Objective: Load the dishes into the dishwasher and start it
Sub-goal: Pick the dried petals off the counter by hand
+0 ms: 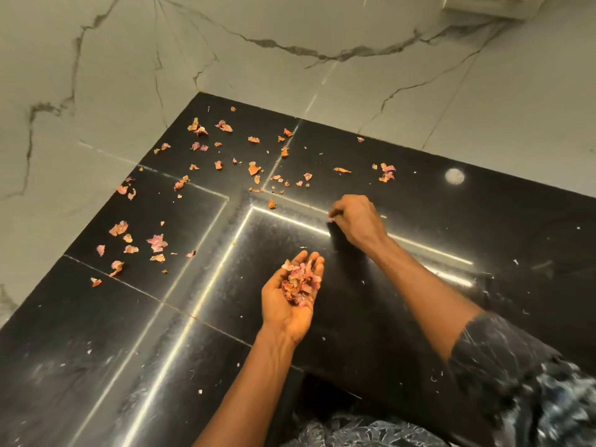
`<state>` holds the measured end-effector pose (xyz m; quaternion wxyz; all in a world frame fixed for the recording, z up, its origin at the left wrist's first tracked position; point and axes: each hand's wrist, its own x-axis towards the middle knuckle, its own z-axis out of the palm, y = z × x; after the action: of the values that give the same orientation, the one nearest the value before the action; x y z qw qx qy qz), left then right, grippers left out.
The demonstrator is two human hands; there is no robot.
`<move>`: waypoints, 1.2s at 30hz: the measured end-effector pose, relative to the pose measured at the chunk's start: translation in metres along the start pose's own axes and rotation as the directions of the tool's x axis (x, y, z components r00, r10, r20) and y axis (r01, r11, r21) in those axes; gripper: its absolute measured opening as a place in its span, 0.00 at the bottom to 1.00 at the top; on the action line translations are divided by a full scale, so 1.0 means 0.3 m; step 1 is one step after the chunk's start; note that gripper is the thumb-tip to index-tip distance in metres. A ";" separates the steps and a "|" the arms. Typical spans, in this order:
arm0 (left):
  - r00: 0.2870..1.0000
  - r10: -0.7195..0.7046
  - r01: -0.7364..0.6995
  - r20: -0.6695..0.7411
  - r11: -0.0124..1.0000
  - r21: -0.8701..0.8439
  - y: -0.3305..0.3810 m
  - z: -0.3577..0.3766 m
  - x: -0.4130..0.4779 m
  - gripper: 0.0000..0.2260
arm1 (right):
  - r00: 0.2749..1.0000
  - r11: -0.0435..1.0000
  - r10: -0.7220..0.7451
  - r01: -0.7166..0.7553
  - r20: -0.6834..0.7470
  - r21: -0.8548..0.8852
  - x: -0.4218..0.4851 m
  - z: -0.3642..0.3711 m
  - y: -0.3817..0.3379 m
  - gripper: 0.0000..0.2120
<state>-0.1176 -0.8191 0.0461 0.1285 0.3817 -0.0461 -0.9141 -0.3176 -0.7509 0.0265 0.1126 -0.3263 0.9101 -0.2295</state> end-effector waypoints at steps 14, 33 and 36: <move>0.998 -0.018 0.010 0.056 0.992 0.126 -0.026 0.031 0.091 0.17 | 0.971 0.946 -0.241 0.235 0.000 0.223 -0.267 -0.143 -0.144 0.07; 0.994 -0.041 0.030 0.097 0.993 0.113 -0.037 0.079 0.089 0.17 | 0.996 0.973 0.055 -0.070 -0.073 -0.222 0.084 -0.084 0.233 0.10; 0.997 -0.033 0.027 0.066 0.996 0.090 -0.027 0.067 0.091 0.16 | 0.989 0.997 0.082 -0.080 -0.127 0.024 0.005 -0.093 0.140 0.08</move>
<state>-0.1519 -0.8191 0.0401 0.0960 0.3567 -0.0856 -0.9253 -0.3513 -0.7137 0.0300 0.0665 -0.2726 0.9257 -0.2535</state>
